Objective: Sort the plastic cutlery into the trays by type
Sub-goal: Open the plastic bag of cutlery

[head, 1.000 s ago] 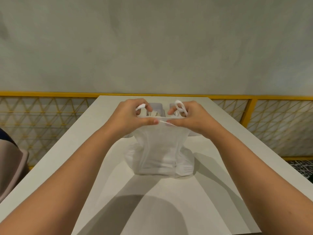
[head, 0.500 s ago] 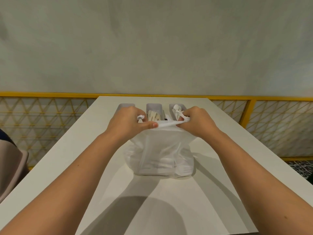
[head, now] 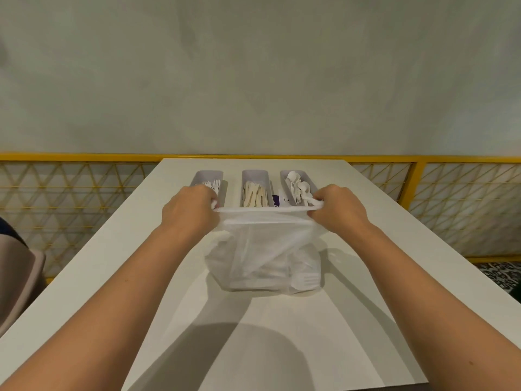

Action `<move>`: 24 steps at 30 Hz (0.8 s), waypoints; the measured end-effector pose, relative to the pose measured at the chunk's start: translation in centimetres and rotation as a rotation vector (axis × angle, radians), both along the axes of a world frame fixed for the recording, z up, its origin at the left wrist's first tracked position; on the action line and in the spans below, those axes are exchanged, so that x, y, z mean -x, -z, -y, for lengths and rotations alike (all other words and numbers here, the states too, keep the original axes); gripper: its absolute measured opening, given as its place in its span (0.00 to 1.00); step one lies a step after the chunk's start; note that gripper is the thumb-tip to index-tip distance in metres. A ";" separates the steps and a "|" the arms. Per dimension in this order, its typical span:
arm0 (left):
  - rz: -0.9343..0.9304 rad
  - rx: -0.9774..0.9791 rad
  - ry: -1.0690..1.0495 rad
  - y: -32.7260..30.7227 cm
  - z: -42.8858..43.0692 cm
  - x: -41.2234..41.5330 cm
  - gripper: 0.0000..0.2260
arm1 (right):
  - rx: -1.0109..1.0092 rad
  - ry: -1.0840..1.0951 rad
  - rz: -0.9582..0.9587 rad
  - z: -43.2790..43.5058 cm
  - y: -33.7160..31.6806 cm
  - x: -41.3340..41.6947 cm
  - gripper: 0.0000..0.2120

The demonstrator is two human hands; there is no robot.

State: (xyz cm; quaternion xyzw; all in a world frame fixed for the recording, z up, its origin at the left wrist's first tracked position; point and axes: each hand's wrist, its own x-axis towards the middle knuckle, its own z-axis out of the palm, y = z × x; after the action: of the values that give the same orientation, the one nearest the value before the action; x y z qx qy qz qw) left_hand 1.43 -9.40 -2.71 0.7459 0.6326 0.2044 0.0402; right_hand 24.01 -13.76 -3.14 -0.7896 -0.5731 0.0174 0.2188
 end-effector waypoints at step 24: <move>0.890 0.892 0.295 4.7 0.2 3.6 0.06 | 0.152 -0.019 -1.663 1.2 5.3 -3.3 0.08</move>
State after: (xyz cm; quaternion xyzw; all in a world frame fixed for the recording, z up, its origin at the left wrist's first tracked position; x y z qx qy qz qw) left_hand -2.17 -9.61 -7.38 0.5807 0.4704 0.2039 0.6324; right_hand 27.27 -14.99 -8.47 -0.5271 -0.2285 0.6351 0.5163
